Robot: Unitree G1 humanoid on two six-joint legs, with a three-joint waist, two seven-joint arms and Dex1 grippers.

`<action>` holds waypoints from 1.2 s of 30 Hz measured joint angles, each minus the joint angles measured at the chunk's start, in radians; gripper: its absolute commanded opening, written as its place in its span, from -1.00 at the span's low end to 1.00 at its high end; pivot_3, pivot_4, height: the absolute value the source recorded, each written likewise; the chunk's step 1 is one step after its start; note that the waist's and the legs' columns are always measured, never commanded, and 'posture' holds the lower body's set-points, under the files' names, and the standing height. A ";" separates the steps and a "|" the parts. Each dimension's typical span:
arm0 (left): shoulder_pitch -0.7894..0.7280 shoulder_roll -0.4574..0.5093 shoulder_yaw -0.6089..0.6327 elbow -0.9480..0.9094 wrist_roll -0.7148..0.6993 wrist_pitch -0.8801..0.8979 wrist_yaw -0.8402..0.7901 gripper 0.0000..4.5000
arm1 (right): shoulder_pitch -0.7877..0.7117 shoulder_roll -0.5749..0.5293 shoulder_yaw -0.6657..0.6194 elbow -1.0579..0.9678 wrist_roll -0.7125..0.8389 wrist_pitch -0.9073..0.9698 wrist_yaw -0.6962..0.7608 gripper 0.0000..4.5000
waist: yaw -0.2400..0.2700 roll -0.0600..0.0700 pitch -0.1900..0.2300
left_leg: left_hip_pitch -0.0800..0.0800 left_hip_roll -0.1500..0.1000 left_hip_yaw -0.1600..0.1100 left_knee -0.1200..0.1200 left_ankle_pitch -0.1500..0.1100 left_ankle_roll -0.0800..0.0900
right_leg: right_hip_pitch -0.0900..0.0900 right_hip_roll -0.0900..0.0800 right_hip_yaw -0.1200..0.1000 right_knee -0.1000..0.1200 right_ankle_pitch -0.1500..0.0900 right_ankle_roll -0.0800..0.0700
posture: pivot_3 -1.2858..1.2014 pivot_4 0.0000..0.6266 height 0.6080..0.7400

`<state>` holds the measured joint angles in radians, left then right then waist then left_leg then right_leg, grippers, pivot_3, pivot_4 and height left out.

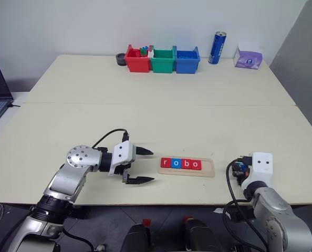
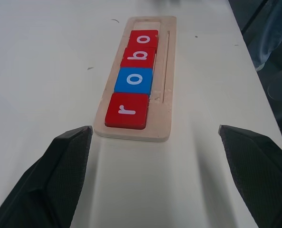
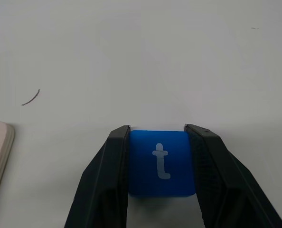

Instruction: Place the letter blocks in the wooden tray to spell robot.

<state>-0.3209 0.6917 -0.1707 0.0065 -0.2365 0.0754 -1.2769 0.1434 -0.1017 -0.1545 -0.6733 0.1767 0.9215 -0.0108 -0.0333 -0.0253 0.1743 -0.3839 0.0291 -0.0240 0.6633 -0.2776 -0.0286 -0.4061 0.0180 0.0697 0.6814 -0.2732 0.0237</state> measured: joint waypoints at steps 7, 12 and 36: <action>0.002 0.006 0.000 0.027 0.004 -0.018 0.000 1.00 | -0.058 0.031 -0.017 0.021 0.011 -0.018 -0.006 0.99 | 0.000 0.000 0.000 | 0.000 0.000 0.000 0.000 0.000 0.000 | 0.000 0.000 0.000 0.000 0.000 0.000 | 0.03 -0.52 1.00; 0.002 0.005 0.000 0.045 0.009 -0.022 0.000 1.00 | -0.143 -0.137 -0.071 -0.009 0.067 0.036 0.102 0.99 | 0.000 0.000 0.000 | -0.001 -0.001 0.000 0.000 0.000 0.000 | -0.001 -0.001 0.000 -0.001 0.000 0.000 | 0.03 -0.52 1.00; 0.014 -0.006 0.000 0.027 0.015 -0.017 0.006 1.00 | -0.223 -0.915 0.157 0.476 0.064 -0.477 1.030 0.99 | 0.001 -0.001 0.002 | -0.001 -0.001 0.002 0.001 0.000 0.000 | 0.000 0.000 -0.001 -0.001 0.000 0.000 | 0.03 -0.52 1.00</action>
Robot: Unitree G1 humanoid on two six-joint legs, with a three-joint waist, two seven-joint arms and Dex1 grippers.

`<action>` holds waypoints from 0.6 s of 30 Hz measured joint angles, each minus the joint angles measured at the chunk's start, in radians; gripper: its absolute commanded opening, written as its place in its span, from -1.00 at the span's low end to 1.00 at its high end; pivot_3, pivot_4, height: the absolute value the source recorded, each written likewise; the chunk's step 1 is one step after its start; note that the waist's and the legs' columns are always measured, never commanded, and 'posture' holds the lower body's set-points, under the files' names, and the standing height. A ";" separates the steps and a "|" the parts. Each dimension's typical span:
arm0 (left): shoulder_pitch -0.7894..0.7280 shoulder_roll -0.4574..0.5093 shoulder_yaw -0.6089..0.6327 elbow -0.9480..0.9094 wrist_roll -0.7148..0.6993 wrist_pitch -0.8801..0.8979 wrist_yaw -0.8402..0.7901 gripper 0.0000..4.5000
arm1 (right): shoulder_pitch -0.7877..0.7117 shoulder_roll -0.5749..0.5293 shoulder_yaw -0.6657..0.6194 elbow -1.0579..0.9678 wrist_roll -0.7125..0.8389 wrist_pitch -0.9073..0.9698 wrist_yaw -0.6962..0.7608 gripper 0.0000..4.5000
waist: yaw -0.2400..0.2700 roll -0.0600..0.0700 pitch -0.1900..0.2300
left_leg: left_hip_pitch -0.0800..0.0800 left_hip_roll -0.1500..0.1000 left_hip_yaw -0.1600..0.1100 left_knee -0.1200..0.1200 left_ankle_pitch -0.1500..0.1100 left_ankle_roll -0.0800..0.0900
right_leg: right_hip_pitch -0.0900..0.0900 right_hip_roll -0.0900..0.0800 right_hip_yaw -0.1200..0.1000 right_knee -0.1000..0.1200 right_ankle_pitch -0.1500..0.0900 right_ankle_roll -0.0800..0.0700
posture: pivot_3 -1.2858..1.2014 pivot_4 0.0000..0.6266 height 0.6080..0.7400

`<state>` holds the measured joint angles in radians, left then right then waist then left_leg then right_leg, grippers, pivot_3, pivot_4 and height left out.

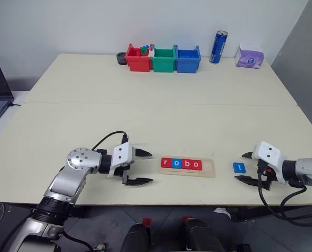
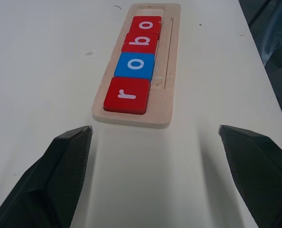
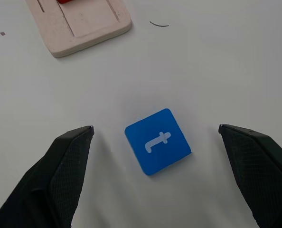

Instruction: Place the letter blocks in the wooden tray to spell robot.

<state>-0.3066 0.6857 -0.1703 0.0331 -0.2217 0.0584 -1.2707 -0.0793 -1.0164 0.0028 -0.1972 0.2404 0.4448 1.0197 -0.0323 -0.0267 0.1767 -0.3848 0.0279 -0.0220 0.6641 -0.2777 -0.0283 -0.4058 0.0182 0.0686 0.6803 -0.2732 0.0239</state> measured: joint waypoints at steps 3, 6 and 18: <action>0.000 0.001 0.000 -0.009 0.000 0.001 0.003 1.00 | -0.051 -0.002 0.045 0.050 -0.018 -0.008 0.053 0.99 | 0.001 0.000 0.000 | 0.000 0.000 0.000 0.000 0.000 0.000 | 0.000 0.000 0.000 0.000 0.000 0.000 | 0.03 -0.52 1.00; 0.000 0.002 0.000 -0.017 0.000 0.002 0.004 1.00 | -0.091 0.002 0.085 0.095 -0.036 -0.021 0.081 0.92 | 0.001 0.000 0.000 | 0.000 0.000 0.000 0.000 0.000 0.000 | 0.000 -0.001 0.000 0.000 0.000 0.000 | 0.03 -0.52 1.00; 0.004 0.014 0.000 -0.033 0.000 0.022 0.015 1.00 | -0.125 0.013 0.101 0.096 -0.058 -0.013 0.117 -0.35 | 0.000 0.000 0.000 | 0.000 0.000 -0.001 0.000 0.000 0.000 | 0.000 -0.001 0.000 0.001 0.000 -0.001 | 0.03 -0.52 1.00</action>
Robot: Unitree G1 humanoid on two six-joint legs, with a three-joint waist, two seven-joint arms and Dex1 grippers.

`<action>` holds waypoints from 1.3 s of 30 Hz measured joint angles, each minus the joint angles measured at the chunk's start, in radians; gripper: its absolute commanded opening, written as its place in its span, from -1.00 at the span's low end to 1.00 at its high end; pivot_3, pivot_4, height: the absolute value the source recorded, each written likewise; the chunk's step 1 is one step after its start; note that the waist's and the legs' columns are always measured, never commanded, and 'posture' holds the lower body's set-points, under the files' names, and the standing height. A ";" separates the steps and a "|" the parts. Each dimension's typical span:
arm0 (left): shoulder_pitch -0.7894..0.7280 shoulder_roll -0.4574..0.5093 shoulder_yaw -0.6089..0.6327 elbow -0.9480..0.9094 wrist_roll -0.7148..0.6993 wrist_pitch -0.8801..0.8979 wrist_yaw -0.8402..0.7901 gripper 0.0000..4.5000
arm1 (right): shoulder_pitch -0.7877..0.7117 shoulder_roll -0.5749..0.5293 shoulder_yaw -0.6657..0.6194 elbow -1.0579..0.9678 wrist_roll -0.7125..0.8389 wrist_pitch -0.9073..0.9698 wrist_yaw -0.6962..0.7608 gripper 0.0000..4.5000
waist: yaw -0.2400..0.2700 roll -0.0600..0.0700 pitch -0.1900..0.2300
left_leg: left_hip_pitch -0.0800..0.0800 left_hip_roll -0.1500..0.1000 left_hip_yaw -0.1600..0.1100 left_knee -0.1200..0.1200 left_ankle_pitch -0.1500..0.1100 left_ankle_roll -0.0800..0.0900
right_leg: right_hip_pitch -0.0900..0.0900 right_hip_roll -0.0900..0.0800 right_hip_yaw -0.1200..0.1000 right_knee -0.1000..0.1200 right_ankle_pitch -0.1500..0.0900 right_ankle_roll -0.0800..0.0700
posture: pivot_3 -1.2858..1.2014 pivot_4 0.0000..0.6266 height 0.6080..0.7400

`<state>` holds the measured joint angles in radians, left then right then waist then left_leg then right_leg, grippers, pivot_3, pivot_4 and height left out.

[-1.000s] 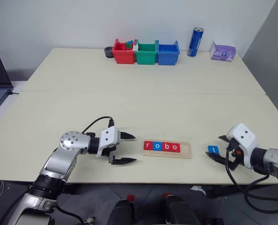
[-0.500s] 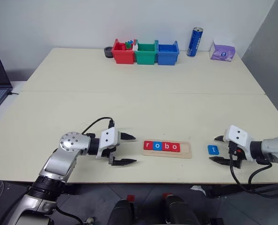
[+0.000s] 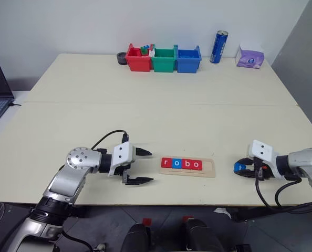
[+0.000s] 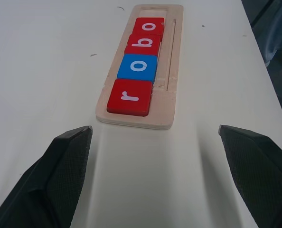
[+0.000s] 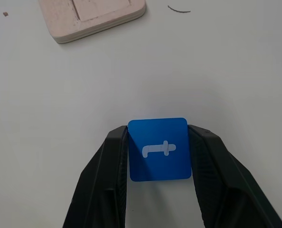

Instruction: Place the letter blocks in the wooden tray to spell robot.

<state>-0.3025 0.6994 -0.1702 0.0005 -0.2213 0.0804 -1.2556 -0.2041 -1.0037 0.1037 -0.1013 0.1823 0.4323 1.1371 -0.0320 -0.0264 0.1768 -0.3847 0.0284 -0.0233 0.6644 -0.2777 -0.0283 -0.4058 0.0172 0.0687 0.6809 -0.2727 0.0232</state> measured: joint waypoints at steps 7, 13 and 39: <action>0.015 0.000 0.000 0.000 0.000 -0.008 0.001 1.00 | -0.055 0.079 0.044 -0.187 0.019 0.094 -0.024 -0.35 | -0.001 0.000 0.000 | 0.000 0.000 -0.001 0.000 0.000 0.000 | 0.000 0.000 0.000 0.000 0.000 0.000 | 0.03 -0.52 1.00; 0.015 -0.003 0.000 0.006 0.002 -0.022 0.001 1.00 | -0.116 0.122 0.126 -0.206 -0.009 0.146 -0.053 -0.35 | 0.003 0.000 0.000 | -0.001 -0.001 -0.001 0.000 0.000 0.000 | 0.000 -0.001 -0.001 0.000 0.001 -0.001 | 0.03 -0.52 1.00; 0.018 -0.011 0.000 0.009 0.002 -0.025 0.024 1.00 | -0.232 0.156 0.235 -0.153 -0.050 0.169 -0.004 -0.35 | 0.002 0.000 0.000 | -0.001 0.000 -0.001 0.000 0.000 0.000 | 0.000 -0.001 -0.002 0.000 0.002 -0.004 | 0.03 -0.52 1.00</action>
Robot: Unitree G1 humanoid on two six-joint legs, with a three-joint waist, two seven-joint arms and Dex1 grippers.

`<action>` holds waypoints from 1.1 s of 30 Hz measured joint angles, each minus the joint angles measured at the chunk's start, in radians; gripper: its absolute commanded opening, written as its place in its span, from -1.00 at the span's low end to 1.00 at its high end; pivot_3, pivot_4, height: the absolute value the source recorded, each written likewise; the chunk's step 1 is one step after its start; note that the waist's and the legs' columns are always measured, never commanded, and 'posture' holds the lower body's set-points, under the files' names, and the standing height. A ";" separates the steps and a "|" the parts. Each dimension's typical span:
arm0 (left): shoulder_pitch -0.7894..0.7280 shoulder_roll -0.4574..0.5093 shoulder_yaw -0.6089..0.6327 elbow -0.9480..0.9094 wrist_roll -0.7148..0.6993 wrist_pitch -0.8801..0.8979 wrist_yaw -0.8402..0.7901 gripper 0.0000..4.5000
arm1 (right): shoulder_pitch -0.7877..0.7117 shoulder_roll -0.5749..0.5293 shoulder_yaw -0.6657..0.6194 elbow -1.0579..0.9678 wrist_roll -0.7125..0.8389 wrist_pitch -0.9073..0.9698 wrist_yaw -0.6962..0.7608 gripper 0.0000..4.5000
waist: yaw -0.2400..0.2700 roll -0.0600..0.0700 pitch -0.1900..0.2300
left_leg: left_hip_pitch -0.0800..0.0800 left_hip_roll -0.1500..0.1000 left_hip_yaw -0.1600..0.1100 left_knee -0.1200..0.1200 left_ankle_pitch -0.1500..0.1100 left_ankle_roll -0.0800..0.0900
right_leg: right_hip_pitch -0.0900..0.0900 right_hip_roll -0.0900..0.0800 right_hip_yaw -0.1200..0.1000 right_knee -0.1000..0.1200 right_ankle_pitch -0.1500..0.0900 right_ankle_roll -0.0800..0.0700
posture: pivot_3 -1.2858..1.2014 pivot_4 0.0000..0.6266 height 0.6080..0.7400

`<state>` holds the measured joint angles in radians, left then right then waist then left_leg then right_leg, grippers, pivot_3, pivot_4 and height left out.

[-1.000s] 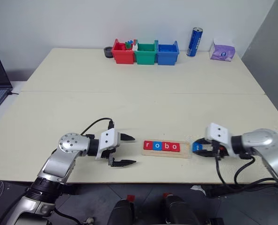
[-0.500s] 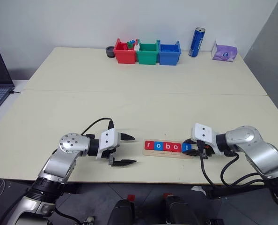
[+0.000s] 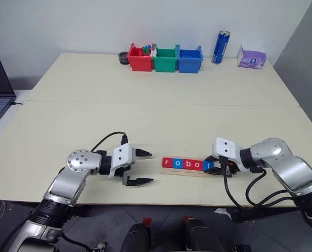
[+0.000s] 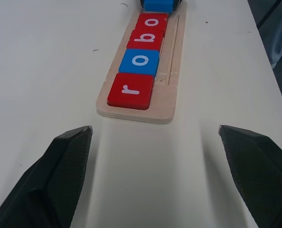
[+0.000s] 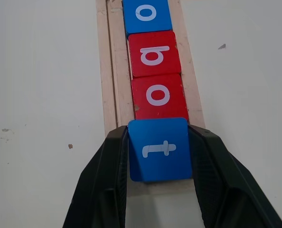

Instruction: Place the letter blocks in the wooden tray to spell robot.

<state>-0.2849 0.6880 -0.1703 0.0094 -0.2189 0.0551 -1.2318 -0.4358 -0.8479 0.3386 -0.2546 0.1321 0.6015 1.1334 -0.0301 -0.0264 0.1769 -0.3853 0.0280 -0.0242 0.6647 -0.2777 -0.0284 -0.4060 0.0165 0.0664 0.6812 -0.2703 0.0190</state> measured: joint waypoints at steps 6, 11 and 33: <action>0.000 -0.003 0.000 -0.003 0.000 0.004 0.002 1.00 | -0.019 0.008 0.017 0.022 -0.017 -0.002 0.002 -0.35 | 0.000 0.000 0.000 | 0.000 0.000 0.000 0.000 0.000 0.000 | 0.000 0.000 0.000 0.000 0.000 0.000 | 0.03 -0.52 1.00; 0.000 -0.003 0.000 -0.013 0.000 0.018 0.004 1.00 | -0.033 0.015 0.028 0.034 -0.030 -0.016 0.014 -0.35 | 0.000 0.000 0.000 | 0.000 0.000 0.000 0.000 0.000 0.000 | 0.000 0.000 0.000 0.000 0.000 0.000 | 0.03 -0.52 1.00; -0.001 -0.004 0.000 -0.040 -0.001 0.047 0.021 1.00 | -0.036 -0.012 0.025 0.043 -0.016 -0.007 0.044 -0.35 | 0.000 0.000 0.000 | 0.000 0.000 0.000 0.000 0.000 0.000 | 0.000 0.000 0.000 0.000 0.000 0.000 | 0.03 -0.52 1.00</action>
<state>-0.2855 0.6844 -0.1703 -0.0301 -0.2198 0.1024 -1.2108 -0.4717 -0.8604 0.3640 -0.2113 0.1163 0.5946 1.1772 -0.0303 -0.0263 0.1769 -0.3853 0.0280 -0.0244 0.6647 -0.2777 -0.0284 -0.4060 0.0165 0.0662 0.6812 -0.2702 0.0188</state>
